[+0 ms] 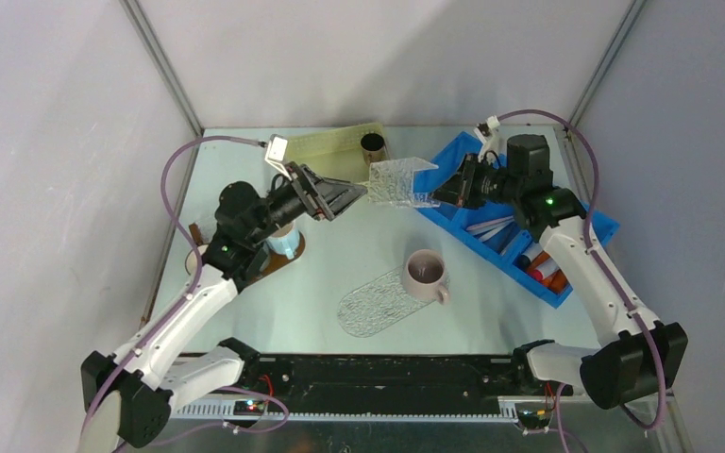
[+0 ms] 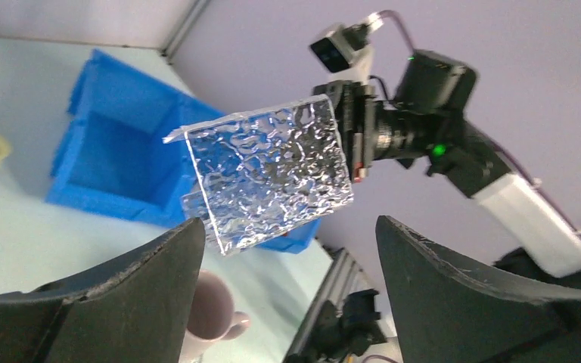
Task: Prepare toiletry sets of a toothbrush and toothpaste on the tray
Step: Pick up the toothpaste holder from the storage box.
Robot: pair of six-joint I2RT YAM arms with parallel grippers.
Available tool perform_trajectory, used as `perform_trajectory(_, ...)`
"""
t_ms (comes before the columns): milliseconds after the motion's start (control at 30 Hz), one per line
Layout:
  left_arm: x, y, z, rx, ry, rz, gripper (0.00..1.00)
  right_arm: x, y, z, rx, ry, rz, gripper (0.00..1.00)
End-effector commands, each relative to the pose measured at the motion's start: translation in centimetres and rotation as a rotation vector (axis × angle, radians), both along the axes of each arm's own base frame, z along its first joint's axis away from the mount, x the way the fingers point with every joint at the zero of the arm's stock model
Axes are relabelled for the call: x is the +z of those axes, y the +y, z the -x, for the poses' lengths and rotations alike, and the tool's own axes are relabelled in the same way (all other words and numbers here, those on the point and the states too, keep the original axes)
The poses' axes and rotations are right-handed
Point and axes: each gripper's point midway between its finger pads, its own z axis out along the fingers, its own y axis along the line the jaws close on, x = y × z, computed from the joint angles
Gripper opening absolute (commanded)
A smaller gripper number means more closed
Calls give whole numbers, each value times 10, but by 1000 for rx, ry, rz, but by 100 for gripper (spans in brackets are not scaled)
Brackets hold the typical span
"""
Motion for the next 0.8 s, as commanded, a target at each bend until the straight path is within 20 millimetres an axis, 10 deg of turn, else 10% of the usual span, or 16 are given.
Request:
perform_trajectory(0, 32, -10, 17, -113, -20, 137, 87, 46, 15, 15, 125, -75, -173, 0)
perform_trajectory(767, 48, -24, 25, -270, 50, 306, 46, 43, 29, 20, 283, 10, -317, 0)
